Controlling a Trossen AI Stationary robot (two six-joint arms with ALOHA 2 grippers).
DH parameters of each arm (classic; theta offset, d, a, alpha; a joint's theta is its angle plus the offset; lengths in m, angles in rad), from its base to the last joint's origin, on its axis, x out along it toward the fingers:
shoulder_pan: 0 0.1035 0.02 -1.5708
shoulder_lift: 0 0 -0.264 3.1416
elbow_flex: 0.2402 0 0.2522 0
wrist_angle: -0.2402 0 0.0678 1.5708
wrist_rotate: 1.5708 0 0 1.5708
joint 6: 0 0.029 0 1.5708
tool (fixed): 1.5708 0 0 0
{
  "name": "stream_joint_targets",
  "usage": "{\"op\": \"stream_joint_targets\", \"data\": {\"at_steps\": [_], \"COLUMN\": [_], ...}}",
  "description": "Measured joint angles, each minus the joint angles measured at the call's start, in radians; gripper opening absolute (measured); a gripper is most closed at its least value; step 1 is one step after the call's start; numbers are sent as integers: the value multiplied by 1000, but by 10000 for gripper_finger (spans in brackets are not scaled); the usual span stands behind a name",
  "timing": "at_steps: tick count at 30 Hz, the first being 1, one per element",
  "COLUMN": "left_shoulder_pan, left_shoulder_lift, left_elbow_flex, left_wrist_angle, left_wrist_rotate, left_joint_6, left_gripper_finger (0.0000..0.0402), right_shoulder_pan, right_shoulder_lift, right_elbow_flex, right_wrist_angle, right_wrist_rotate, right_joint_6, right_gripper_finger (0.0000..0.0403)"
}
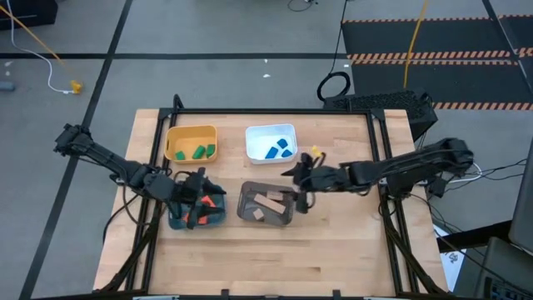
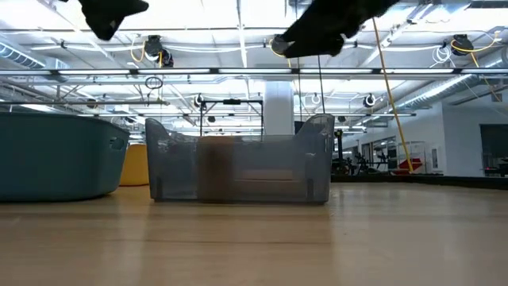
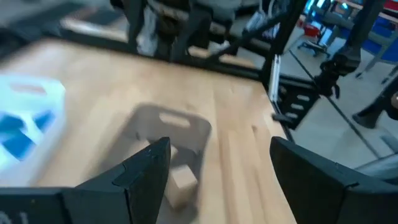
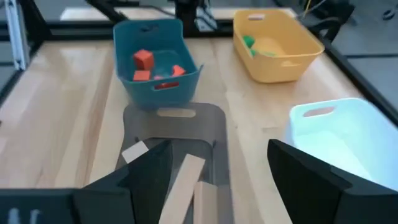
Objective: Sort & place blocks by color
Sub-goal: Return to Home Position
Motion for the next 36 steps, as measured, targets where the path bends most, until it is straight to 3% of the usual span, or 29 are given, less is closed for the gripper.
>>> {"op": "stream_joint_targets", "data": {"at_steps": [6,15,25,36], "left_shoulder_pan": [29,94,124,123], "left_shoulder_lift": [-145,-418,-588,-612], "left_elbow_flex": [0,0,0,0], "left_wrist_angle": [-95,-326,-512,-528], "left_wrist_rotate": [-48,-121,-193,-204], "left_joint_6": [97,99,61,62], "left_gripper_finger": [274,274,274,274], "right_shoulder_pan": [0,1,1,1], "right_shoulder_lift": [-199,-393,-422,-422], "right_elbow_flex": [-224,-532,-681,-807], "right_wrist_angle": [123,419,554,700], "right_wrist_rotate": [84,77,80,80], "right_joint_6": [37,127,176,188], "right_gripper_finger": [254,254,254,254]}}
